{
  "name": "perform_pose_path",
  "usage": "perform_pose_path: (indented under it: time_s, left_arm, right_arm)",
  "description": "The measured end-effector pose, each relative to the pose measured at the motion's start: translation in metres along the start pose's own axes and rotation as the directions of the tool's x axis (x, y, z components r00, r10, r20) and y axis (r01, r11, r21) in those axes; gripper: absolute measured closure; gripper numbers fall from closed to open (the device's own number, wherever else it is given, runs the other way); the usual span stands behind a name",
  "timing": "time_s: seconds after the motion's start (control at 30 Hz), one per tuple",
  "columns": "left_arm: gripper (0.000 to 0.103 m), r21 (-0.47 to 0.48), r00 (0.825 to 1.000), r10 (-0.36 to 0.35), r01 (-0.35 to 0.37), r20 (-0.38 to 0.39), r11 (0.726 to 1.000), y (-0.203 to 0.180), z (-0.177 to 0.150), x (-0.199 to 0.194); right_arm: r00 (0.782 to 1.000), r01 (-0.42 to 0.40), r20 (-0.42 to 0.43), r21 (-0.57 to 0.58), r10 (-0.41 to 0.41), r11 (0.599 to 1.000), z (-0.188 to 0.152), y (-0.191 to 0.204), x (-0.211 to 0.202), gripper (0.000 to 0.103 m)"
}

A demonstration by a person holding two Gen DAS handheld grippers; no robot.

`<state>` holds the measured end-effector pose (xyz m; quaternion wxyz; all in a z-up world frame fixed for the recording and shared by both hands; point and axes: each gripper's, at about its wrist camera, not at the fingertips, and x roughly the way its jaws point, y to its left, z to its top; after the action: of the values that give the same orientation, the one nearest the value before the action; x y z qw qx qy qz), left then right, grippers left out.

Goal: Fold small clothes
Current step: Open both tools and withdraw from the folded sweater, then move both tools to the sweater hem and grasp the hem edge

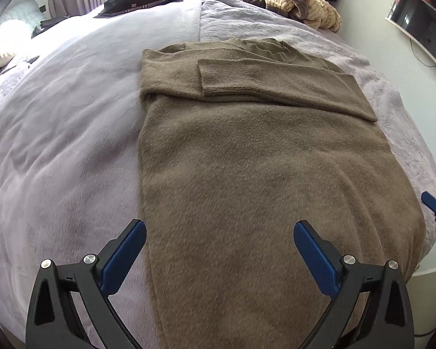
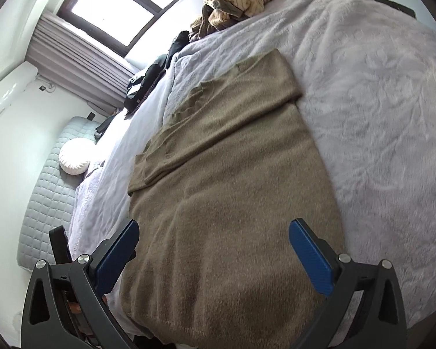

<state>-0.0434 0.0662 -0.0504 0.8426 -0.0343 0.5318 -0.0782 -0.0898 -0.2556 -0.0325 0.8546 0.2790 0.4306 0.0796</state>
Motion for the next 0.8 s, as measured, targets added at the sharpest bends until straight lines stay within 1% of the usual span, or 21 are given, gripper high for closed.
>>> perform_pose_path:
  time_s: [0.13,0.2,0.37,0.5,0.67,0.8]
  left_arm:
    - [0.001,-0.013,1.000,-0.008,0.008,0.021,1.000,0.006,-0.015,-0.007]
    - [0.001,-0.024,0.999,-0.023,0.023,0.026,0.999,0.010,-0.022,-0.009]
    - [0.001,-0.041,0.998,-0.054,0.055,0.037,0.998,0.015,-0.039,-0.012]
    - [0.001,-0.041,0.997,-0.072,0.073,0.028,0.996,0.012,-0.051,-0.011]
    - [0.001,-0.015,0.998,-0.053,0.054,0.038,0.998,0.007,-0.061,-0.014]
    - [0.001,-0.023,0.998,-0.054,0.055,0.037,0.998,0.008,-0.063,-0.015]
  right_arm:
    - [1.000,-0.030,0.004,0.041,0.030,0.999,-0.006,-0.016,-0.005,0.000]
    - [0.999,-0.046,0.005,0.060,0.046,0.997,-0.009,-0.024,-0.006,0.000]
    - [0.997,-0.078,0.009,0.074,0.078,0.994,-0.017,-0.036,-0.011,0.000]
    - [0.996,-0.086,0.022,0.053,0.085,0.995,-0.020,-0.038,-0.016,0.000]
    - [0.996,-0.086,0.023,0.035,0.085,0.996,-0.021,-0.042,-0.024,0.000]
    - [0.997,-0.069,0.018,0.042,0.069,0.997,-0.023,-0.049,-0.026,0.000]
